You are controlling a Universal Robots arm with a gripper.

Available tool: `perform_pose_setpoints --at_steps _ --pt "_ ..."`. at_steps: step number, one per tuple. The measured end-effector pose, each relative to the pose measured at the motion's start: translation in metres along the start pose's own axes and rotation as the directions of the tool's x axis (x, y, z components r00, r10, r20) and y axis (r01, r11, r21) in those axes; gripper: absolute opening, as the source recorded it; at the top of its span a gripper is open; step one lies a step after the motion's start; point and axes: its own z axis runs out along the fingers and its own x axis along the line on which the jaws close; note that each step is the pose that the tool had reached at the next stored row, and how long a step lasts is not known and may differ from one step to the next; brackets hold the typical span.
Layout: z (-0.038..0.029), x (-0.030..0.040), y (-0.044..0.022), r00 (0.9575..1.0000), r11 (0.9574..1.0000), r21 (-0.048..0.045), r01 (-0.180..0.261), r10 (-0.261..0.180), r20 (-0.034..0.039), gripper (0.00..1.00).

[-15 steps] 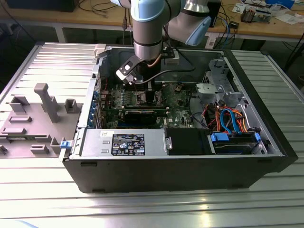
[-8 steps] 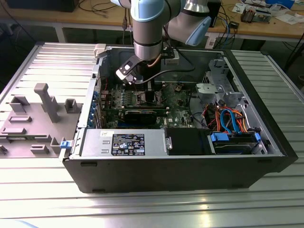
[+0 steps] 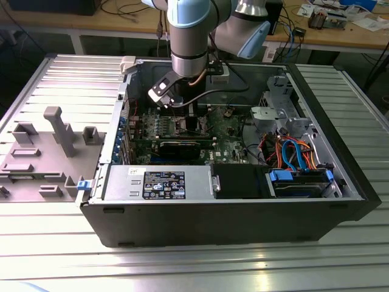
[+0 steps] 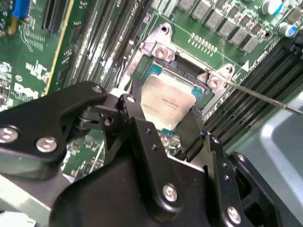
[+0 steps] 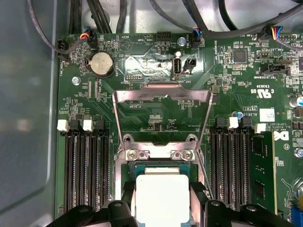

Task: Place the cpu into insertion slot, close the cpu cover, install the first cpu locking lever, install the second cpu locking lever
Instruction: 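Place the cpu into insertion slot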

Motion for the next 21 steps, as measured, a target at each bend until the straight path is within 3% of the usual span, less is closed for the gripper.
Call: perform_pose_setpoints --at_steps 8,10,14,21 --pt "0.0007 0.0002 0.0001 1.0000 1.0000 -0.0006 0.000 0.000 -0.0016 0.54" --pt "0.0006 0.0001 0.0000 1.0000 1.0000 -0.0003 0.000 0.000 -0.0005 0.62" --pt "0.0003 0.0000 0.0000 1.0000 1.0000 0.0001 0.000 0.000 0.0001 0.62" --pt "-0.0076 0.0000 0.0006 1.0000 1.0000 0.0071 0.000 0.000 -0.0001 0.62"
